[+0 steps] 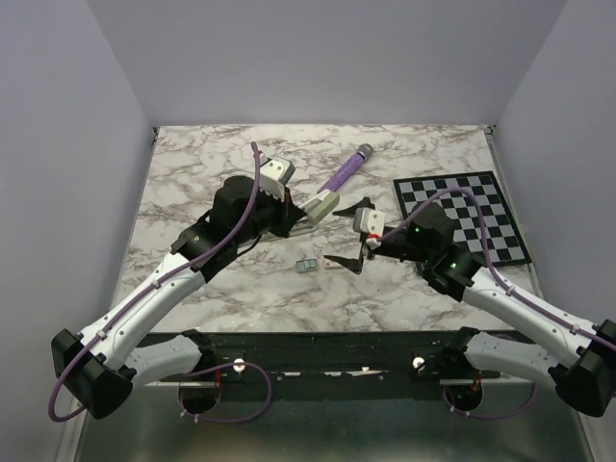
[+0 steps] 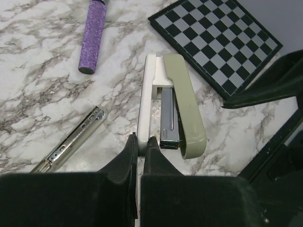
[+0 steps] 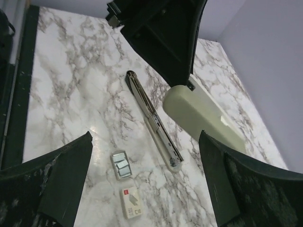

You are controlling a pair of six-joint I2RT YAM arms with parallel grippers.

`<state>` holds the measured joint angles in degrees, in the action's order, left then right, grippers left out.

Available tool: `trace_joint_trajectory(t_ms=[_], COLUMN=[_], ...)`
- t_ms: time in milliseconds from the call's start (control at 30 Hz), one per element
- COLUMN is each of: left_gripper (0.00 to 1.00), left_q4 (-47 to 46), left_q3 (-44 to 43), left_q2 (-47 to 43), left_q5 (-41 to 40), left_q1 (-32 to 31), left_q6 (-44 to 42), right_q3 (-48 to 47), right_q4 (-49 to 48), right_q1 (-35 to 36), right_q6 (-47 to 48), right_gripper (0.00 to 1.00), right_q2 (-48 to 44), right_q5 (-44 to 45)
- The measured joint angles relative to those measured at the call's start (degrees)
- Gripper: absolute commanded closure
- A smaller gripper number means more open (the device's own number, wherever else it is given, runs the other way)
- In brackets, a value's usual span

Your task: Load the staples into the stapler

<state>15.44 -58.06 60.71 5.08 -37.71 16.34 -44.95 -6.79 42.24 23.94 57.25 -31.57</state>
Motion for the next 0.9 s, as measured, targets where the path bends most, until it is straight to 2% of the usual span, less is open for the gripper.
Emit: trace_joint_trajectory(t_ms=[200,300,433,700,733,900], left_gripper=[1.00,1.00,1.00,1.00,1.00,1.00], left_q4=[7.17,9.03,11.34,13.66,13.70,14.67], left_q3=[-2.23,-2.45,-2.60,-5.20,-5.53,-6.27], left_q2=[1.01,1.46,1.88,2.97,3.19,4.09], left_q5=[4.70,5.68,6.32,6.64,6.69,7.26], left_q1=[0.00,0.00,0.00,0.00,0.00,0.09], left_q6=[0.04,0.02,-0.02,-0.48,-0.50,-0.83], right_q3=[-2.05,-2.67,-2.80,-4.07,-4.33,-4.66], right_q4=[-0.02,-0.81,-1.33,-0.96,-0.83,-0.68], right_q1=[6.51,9.40,11.28,13.03,13.27,14.01], right_q6=[12.61,17.29,21.27,25.18,25.55,27.02], right_gripper=[0.02,0.10,0.27,0.47,0.54,0.78], right_q2=[5.64,7.37,8.85,11.80,12.02,12.37], right_q5=[8.90,13.57,17.20,20.28,20.57,21.99])
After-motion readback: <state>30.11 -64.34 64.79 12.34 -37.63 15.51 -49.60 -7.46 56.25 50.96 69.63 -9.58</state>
